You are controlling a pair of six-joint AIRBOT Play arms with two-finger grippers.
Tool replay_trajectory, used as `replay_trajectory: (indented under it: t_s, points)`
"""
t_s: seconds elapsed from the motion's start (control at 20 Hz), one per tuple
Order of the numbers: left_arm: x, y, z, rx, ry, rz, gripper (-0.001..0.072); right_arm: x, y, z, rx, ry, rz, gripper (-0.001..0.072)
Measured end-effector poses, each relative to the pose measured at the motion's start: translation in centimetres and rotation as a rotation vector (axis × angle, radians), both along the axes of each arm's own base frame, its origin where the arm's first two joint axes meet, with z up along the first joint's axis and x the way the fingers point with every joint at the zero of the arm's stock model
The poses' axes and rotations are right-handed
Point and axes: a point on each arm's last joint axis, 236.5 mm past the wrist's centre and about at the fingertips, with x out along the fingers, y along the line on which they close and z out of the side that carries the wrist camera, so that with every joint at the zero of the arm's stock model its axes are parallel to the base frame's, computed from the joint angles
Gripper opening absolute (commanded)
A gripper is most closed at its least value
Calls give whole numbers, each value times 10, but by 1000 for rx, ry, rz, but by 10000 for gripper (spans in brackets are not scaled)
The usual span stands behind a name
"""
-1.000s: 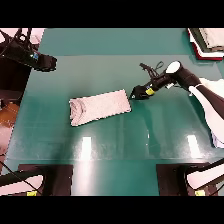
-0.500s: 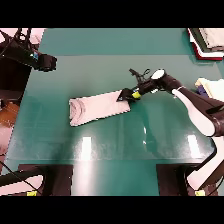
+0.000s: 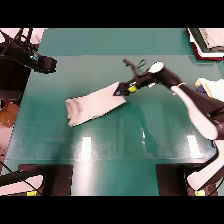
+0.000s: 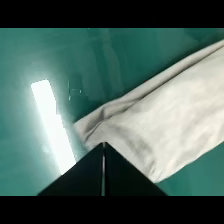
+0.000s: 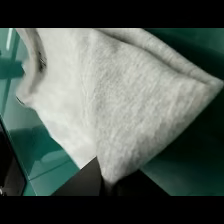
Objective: Fold the shirts.
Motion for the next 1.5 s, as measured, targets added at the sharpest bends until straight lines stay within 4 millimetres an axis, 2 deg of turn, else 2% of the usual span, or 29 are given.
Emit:
replay_trajectory:
  t_s: [0.1,0.2,0.4,0.5,0.6,0.75,0.85,1.05,1.3,1.5]
  points:
    - [-2,0,-1,1,7,-1,22,13,-44,23,-9,-39,-83,13]
    - [-2,0,-1,1,10,-2,22,28,-104,42,-40,-90,-199,13]
    - [-1,-6,1,-24,3,-8,22,51,-248,78,-122,-200,-509,12]
    - [0,-13,4,-58,-7,-15,22,53,-324,94,-158,-246,-684,13]
    - [2,-22,8,-96,-17,-23,22,50,-390,104,-194,-282,-840,12]
    - [3,-30,13,-136,-27,-32,21,44,-470,121,-251,-354,-1011,12]
    - [3,-34,14,-152,-27,-34,22,45,-506,134,-280,-403,-1071,12]
    - [3,-36,16,-167,-29,-33,22,55,-545,164,-313,-491,-1109,12]
    - [3,-38,16,-175,-28,-34,22,56,-561,222,-365,-622,-1087,12]
    - [3,-38,17,-177,-30,-33,22,39,-567,246,-440,-618,-1069,13]
